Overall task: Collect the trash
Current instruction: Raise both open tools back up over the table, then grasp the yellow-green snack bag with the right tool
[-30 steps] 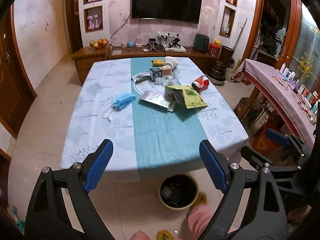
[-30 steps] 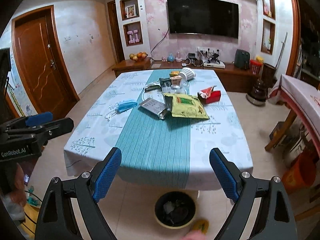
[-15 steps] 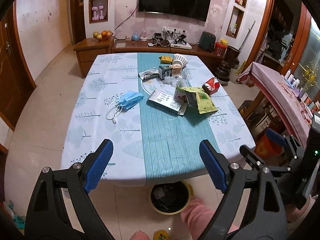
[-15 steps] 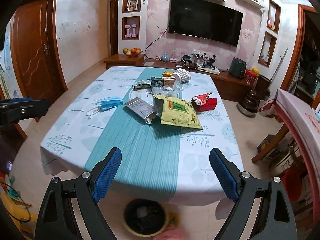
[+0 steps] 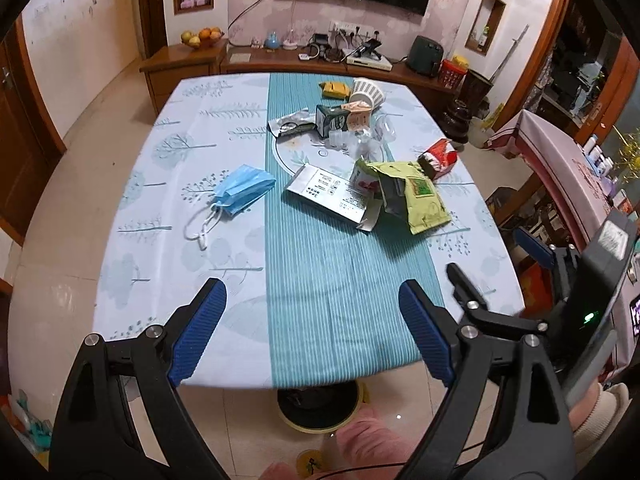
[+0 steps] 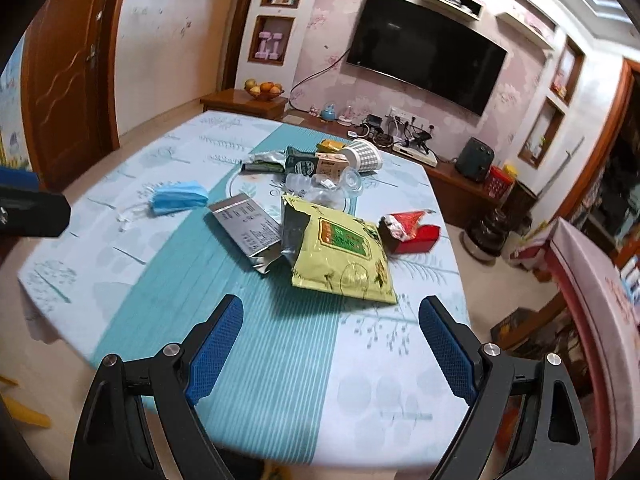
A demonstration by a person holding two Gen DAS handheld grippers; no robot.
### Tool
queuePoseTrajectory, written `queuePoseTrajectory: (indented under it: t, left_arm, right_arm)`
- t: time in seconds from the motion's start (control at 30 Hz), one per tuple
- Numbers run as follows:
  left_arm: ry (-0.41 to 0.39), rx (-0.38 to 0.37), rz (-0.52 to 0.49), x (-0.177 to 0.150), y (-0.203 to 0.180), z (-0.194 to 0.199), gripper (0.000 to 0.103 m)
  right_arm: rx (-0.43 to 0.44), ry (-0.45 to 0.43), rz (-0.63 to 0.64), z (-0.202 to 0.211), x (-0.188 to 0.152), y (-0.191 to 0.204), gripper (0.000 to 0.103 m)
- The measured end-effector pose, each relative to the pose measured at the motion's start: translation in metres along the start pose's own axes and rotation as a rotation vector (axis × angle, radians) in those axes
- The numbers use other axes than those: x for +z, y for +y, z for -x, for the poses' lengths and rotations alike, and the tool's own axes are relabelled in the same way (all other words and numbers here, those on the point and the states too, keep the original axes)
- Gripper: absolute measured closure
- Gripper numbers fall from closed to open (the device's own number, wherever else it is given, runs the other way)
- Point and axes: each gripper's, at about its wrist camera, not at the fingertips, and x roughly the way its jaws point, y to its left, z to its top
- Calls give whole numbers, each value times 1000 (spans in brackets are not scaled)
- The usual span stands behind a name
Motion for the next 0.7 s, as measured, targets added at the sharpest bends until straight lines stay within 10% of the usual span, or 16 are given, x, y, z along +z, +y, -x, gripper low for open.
queuePoseTrajectory:
  t: [0.33,0.47,0.7]
  left_arm:
    - [107,20,105,36,1,-101,17]
    - [138,5,161,47,4,-132,17]
    - [169,-21,250,63,5,-158,17]
  right_arm:
    - [-68,9,180,-131,6,15,14]
    - [-40,30,221,-167,13,15,58]
    - [117,34,110,-173,38,-30,94]
